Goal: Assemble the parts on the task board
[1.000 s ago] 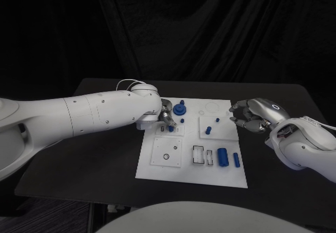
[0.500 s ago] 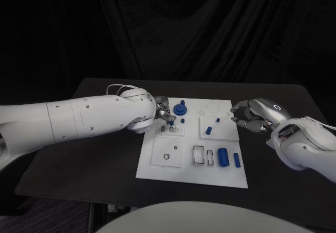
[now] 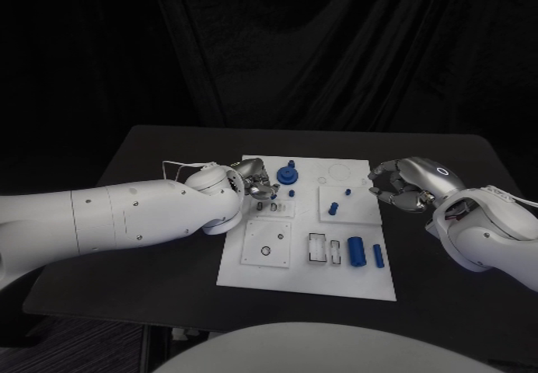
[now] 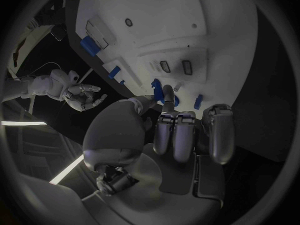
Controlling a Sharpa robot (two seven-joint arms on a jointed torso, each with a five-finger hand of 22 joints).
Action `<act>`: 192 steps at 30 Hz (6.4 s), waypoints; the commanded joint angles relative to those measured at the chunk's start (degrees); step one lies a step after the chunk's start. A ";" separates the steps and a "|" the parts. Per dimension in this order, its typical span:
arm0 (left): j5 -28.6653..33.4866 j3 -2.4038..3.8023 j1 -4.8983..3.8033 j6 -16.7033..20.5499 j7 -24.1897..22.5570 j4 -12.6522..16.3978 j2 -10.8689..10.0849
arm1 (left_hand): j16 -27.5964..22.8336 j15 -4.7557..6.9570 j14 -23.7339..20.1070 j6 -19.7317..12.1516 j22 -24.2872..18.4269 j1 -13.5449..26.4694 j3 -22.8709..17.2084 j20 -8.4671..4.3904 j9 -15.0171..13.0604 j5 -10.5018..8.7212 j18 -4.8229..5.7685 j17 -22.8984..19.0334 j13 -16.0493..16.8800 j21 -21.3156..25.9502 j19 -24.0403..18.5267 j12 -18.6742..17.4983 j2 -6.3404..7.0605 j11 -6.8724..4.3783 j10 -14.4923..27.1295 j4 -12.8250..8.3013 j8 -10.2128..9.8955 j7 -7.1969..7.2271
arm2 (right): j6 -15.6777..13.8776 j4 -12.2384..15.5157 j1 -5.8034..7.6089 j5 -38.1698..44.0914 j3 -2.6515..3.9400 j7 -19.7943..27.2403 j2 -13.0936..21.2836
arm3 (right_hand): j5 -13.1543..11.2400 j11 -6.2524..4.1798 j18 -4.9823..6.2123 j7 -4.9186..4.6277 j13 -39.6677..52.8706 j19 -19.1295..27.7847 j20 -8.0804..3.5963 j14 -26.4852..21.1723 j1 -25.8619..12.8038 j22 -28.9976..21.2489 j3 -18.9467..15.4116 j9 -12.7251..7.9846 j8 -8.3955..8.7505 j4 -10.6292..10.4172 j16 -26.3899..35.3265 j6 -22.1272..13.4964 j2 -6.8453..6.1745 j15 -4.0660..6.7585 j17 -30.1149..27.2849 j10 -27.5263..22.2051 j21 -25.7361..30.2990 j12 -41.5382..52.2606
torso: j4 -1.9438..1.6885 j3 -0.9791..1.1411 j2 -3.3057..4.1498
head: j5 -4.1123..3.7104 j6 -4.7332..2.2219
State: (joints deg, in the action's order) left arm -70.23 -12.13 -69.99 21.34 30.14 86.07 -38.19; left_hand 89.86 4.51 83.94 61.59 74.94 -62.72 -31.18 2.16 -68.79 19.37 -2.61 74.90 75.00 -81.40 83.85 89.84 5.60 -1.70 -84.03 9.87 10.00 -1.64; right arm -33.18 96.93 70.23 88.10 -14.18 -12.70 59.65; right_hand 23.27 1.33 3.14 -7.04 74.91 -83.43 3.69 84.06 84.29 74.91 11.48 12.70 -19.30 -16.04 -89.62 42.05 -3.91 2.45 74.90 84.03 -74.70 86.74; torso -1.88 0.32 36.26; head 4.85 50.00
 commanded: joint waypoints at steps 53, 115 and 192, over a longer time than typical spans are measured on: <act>-4.19 0.03 4.82 4.05 -2.89 -1.29 0.19 | 0.14 0.57 6.06 1.35 12.34 2.02 6.54 -0.75 0.43 -3.46 0.58 15.10 15.00 -0.33 2.10 0.16 -1.40 -0.83 -5.97 3.61 -0.08 0.42 | 0.50 0.19 -0.13 -0.59 0.03 -0.64 0.16 | 0.45 -0.04 0.28 -0.05 11.02 0.00 0.06 5.83 0.04 10.53 0.54 -0.29 0.18 -0.06 -0.05 -0.09 -0.21 0.06 14.75 2.73 -0.21 -0.20 | -0.12 0.22 -0.32 | 0.39 0.00; -4.19 0.05 5.26 11.05 -7.68 2.01 -2.49 | 0.14 0.79 6.06 2.53 12.26 14.25 24.64 -0.91 -4.93 -4.56 0.50 15.10 15.00 0.24 1.87 0.16 -10.93 -1.13 -5.97 6.97 3.00 0.89 | 0.55 1.07 -0.19 -0.63 0.03 -0.61 0.95 | 0.54 0.01 0.09 -0.06 11.34 -0.42 0.06 5.94 -0.08 10.79 0.65 -0.44 0.03 -0.09 -0.38 0.31 -0.21 0.04 15.09 3.03 -1.03 0.09 | -0.23 0.17 -0.26 | 0.53 0.00; 6.64 0.04 -7.60 -38.54 4.03 -14.90 10.70 | 0.14 -0.70 6.06 3.54 11.95 -2.95 29.21 0.55 12.59 -7.93 0.25 15.10 15.00 1.01 1.15 0.16 -9.93 0.39 -5.97 6.55 -5.27 -0.70 | -1.10 1.19 -0.11 -1.33 0.04 1.15 0.90 | 3.58 0.15 -0.19 0.01 11.90 -1.16 0.07 5.94 -0.07 11.19 1.45 -1.13 -0.43 0.07 -0.38 1.73 -0.36 -0.04 15.10 3.56 -2.33 0.60 | 0.77 0.12 -0.22 | 1.66 0.00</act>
State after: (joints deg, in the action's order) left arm -62.82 -12.13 -77.74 -16.31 34.15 71.17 -27.64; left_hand 89.86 3.88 83.94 64.70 74.90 -66.24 -2.23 2.57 -56.14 11.19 -2.61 74.90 75.00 -80.23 83.86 89.84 -4.20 -1.41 -83.93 16.20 4.44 -2.47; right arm -34.64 97.96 70.19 86.60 -14.17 -11.05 60.46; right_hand 26.64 1.33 3.13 -7.02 74.90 -83.64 3.89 84.06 84.29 74.92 12.74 11.66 -19.52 -15.88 -89.65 43.48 -3.91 2.45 74.90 84.03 -76.77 87.04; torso -1.13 0.40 36.04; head 6.47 50.00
